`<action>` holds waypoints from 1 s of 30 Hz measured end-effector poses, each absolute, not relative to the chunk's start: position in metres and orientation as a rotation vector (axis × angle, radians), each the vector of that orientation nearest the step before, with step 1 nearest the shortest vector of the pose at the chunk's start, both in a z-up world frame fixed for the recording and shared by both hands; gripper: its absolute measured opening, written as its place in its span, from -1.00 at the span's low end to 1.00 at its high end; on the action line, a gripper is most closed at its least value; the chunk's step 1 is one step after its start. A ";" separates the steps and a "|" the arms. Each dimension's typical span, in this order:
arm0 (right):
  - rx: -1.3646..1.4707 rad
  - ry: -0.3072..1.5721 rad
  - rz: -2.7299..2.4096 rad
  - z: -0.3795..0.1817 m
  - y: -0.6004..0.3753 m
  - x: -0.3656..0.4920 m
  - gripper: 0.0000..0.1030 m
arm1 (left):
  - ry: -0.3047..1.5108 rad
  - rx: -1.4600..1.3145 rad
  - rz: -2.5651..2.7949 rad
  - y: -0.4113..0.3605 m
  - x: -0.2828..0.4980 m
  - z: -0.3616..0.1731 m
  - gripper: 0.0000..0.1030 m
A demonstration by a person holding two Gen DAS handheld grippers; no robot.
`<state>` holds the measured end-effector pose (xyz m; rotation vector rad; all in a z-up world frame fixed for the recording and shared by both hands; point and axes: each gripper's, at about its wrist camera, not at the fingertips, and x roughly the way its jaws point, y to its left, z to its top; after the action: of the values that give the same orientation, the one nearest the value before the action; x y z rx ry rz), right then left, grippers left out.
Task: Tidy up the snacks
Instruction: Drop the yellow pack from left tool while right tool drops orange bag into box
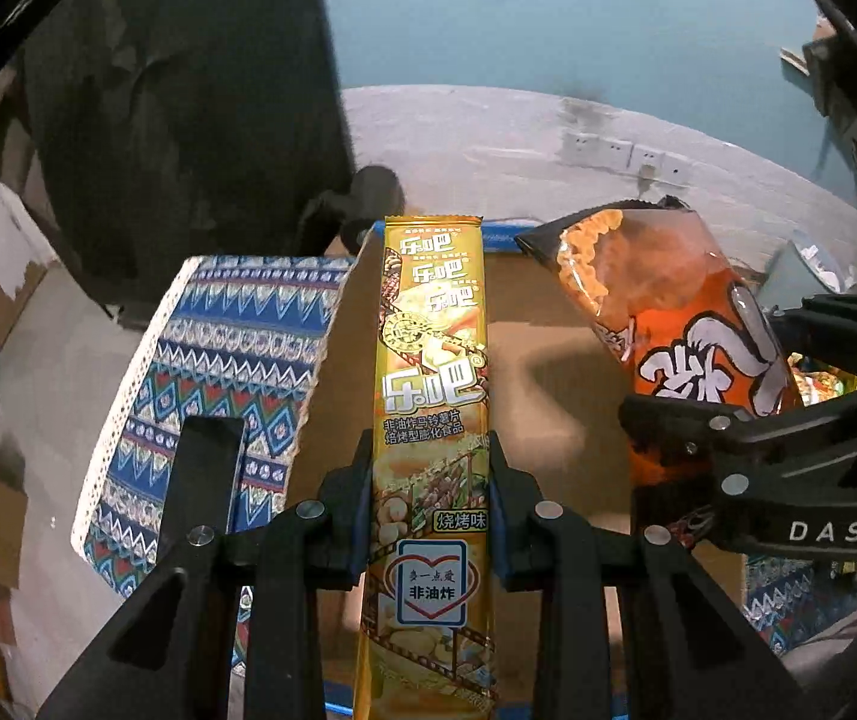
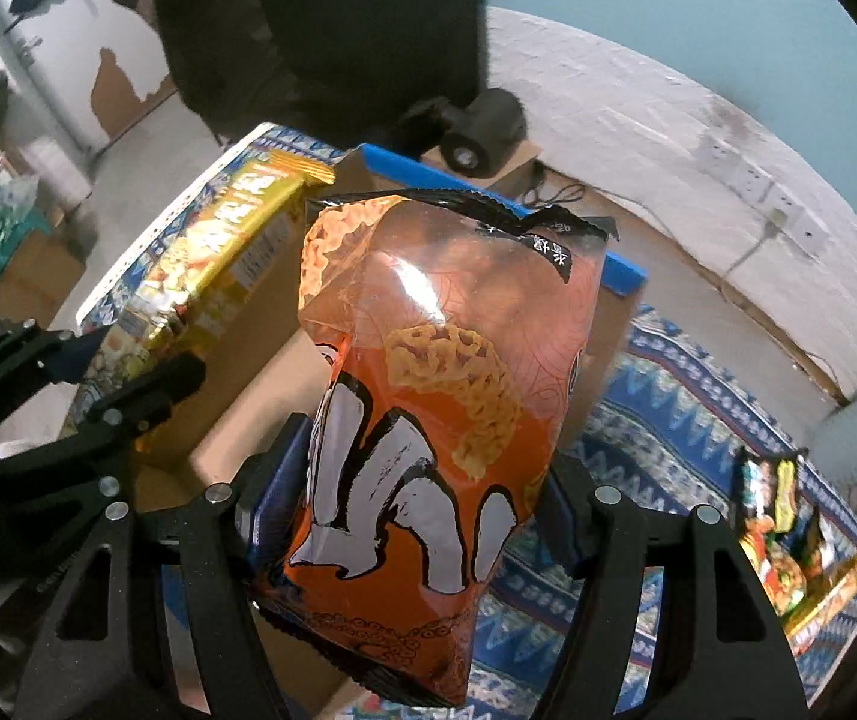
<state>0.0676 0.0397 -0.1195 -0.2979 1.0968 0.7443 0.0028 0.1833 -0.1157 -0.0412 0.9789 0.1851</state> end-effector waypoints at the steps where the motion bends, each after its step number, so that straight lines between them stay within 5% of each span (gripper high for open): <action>1: -0.304 1.099 0.751 -0.121 0.043 0.068 0.33 | 0.986 -0.045 0.193 0.186 0.004 -0.118 -0.40; 12: -0.326 1.075 0.750 -0.120 0.053 0.074 0.48 | 0.970 -0.011 0.248 0.195 0.005 -0.115 -0.36; 21: -0.339 1.044 0.706 -0.110 0.031 0.075 0.51 | 0.973 0.007 0.232 0.185 0.006 -0.113 0.21; 30: -0.362 1.017 0.674 -0.099 -0.009 0.071 0.57 | 0.966 0.032 0.183 0.162 0.007 -0.105 0.33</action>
<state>0.0708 -0.0091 -0.0994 -0.3618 1.0167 0.6742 0.0066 0.1621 -0.1047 0.0321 0.9660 0.1828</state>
